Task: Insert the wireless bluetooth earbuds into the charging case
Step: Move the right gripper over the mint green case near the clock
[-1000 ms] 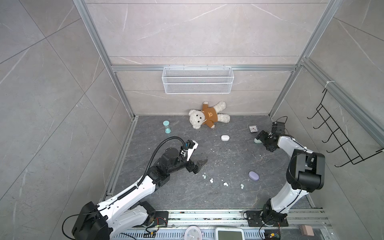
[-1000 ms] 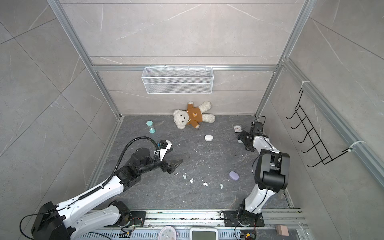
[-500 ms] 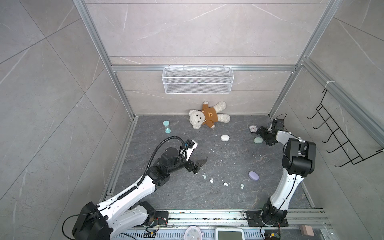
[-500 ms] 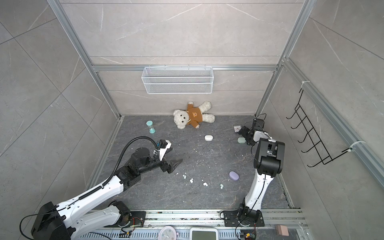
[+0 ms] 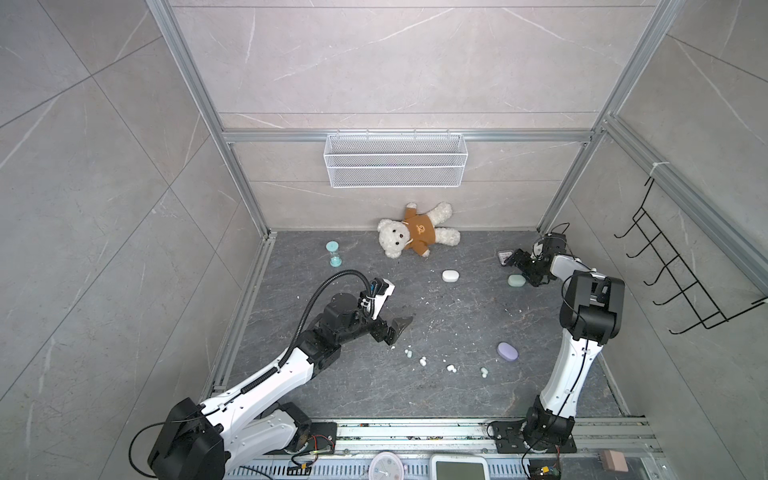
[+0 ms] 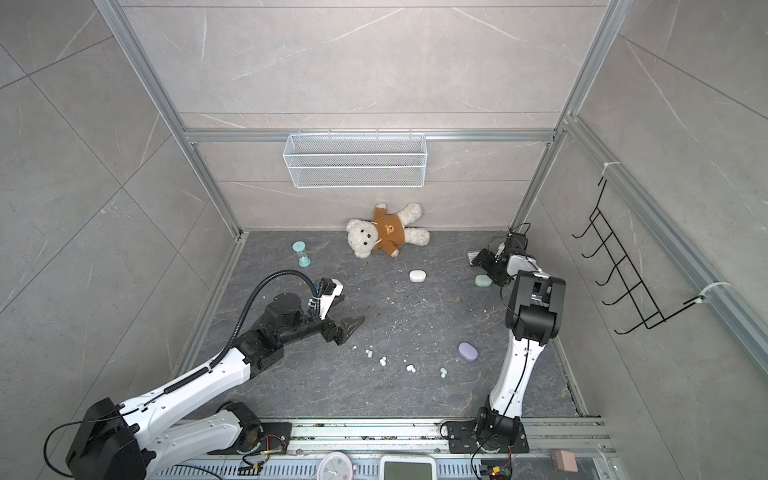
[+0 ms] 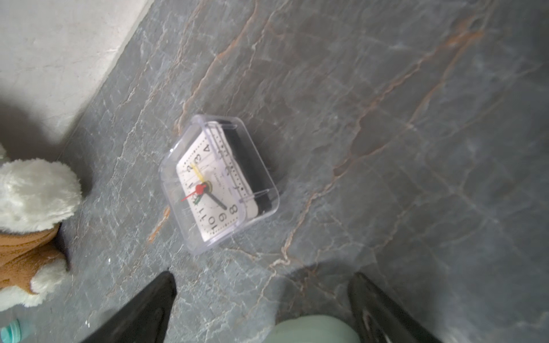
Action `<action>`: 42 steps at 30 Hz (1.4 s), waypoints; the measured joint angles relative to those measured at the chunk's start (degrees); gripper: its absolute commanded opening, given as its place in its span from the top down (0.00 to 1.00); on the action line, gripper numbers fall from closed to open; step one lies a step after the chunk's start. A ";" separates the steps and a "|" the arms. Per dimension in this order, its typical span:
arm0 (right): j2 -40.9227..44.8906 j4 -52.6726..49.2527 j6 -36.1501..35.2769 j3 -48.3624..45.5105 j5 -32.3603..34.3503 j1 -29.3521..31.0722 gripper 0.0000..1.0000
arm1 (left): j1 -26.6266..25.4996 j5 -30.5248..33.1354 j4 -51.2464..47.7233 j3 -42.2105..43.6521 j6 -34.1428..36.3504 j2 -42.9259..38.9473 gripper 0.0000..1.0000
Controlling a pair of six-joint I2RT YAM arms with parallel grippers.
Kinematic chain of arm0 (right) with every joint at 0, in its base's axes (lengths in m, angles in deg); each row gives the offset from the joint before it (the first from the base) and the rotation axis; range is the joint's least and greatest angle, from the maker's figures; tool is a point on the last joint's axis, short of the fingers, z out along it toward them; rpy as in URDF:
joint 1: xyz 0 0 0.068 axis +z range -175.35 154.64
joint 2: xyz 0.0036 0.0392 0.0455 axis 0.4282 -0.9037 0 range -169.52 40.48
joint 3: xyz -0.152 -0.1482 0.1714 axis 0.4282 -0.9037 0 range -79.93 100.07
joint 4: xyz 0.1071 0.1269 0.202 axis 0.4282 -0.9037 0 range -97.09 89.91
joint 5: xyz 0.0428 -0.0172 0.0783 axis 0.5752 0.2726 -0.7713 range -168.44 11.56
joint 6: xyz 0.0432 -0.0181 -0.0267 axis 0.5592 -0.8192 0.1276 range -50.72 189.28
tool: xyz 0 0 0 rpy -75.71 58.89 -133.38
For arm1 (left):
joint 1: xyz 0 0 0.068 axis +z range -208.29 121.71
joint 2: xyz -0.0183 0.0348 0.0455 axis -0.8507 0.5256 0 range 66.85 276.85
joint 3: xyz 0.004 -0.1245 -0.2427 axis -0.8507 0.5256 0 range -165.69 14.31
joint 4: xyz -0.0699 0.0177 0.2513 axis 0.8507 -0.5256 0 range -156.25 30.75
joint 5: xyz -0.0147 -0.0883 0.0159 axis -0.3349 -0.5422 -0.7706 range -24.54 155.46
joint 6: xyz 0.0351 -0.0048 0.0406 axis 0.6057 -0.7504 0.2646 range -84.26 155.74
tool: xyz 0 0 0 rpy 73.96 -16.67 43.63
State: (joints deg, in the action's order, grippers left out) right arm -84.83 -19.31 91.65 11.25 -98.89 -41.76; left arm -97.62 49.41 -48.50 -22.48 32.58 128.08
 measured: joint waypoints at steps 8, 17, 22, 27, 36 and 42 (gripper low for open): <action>1.27 -0.76 -0.15 -1.77 -1.86 1.90 0.07 | 0.17 -0.63 0.02 0.00 -0.35 0.02 0.00; 5.64 -2.05 0.09 -7.74 -2.97 7.06 0.07 | 0.22 -1.01 0.02 0.00 -0.59 0.00 0.00; 7.17 -3.10 0.20 -9.60 -2.95 10.82 0.07 | 0.22 -1.03 0.02 0.00 -0.81 0.00 0.00; 7.45 -3.28 0.76 -9.90 -2.95 14.95 0.07 | 0.22 -1.05 0.02 0.00 -0.94 -0.02 0.00; 7.67 -9.07 -1.84 -4.39 1.46 19.21 0.06 | 0.22 -1.46 0.02 0.00 -0.94 -0.11 0.00; 8.76 -16.85 -9.11 -1.60 10.25 18.78 0.04 | 0.22 -1.90 0.02 0.00 -0.94 -0.59 0.00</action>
State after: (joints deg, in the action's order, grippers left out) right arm -76.07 -36.16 82.54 9.65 -88.64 -22.98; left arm -97.41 47.51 -48.48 -22.48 31.64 127.49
